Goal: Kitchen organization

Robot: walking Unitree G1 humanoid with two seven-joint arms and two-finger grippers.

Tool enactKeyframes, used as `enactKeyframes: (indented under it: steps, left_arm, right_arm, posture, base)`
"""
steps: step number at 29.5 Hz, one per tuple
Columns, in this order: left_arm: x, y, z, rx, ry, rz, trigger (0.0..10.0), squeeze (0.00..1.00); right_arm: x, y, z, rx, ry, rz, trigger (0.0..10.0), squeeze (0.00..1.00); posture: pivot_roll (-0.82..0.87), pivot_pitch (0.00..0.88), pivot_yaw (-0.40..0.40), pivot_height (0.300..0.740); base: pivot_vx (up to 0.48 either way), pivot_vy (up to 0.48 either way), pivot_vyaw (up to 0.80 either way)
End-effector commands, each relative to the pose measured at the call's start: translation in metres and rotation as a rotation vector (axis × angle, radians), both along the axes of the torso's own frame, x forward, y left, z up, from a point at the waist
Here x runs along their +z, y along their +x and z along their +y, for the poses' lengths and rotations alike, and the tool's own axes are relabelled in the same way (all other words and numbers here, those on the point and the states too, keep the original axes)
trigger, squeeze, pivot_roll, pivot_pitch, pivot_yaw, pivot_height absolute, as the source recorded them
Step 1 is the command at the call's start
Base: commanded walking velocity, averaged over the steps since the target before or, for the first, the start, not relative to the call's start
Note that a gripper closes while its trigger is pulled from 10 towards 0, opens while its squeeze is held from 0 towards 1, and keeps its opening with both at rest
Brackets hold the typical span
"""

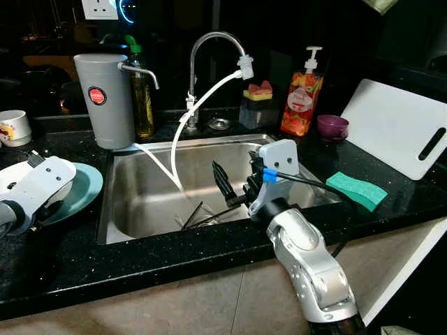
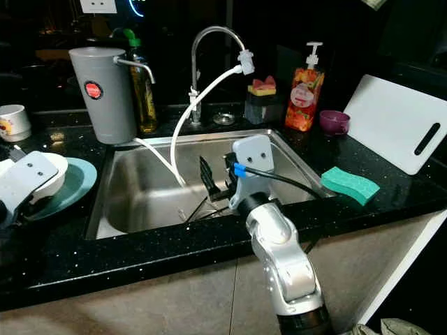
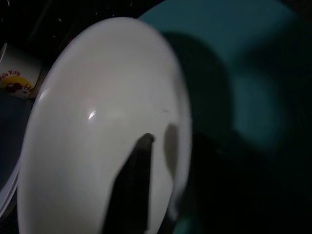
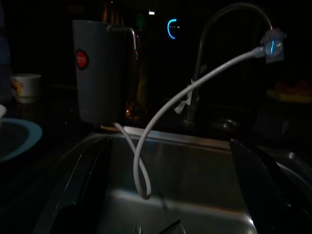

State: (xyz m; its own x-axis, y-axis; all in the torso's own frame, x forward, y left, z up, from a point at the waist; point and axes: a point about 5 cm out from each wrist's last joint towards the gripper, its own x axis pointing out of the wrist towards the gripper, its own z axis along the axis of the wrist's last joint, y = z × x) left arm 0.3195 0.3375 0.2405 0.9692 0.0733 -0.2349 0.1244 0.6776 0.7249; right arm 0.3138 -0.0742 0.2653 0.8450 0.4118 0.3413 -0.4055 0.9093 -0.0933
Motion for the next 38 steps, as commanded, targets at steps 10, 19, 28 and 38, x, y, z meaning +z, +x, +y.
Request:
enactKeyframes:
  steps: [10, 19, 28, 38]
  left_arm:
    - [0.007, 0.001, -0.001, 0.007, 0.203, -0.075, 0.0, 0.0]
    - [0.048, 0.008, -0.073, -0.297, 0.413, -0.5, 10.0, 0.0]
    - [0.036, 0.006, -0.142, -0.566, 0.48, -0.677, 10.0, 0.0]
    - [0.017, 0.005, -0.184, -0.777, 0.509, -0.694, 10.0, 0.0]
  right_arm:
    - [0.0, 0.002, 0.004, 0.003, 0.003, 0.025, 10.0, 0.0]
    - [0.002, 0.002, 0.008, 0.036, 0.035, 0.046, 10.0, 0.0]
    - [0.005, -0.009, 0.022, 0.231, 0.15, 0.128, 10.0, 0.0]
    - [0.018, -0.017, 0.031, 0.372, 0.299, 0.166, 10.0, 0.0]
  posture:
    - [0.08, 0.091, -0.061, 0.74]
    - [0.08, 0.086, -0.065, 0.74]
    - [0.07, 0.071, -0.071, 0.74]
    - [0.07, 0.053, -0.068, 0.74]
  base:
    - [0.0, 0.0, 0.0]
    - [0.0, 0.0, 0.0]
    - [0.0, 0.0, 0.0]
    - [0.0, 0.0, 0.0]
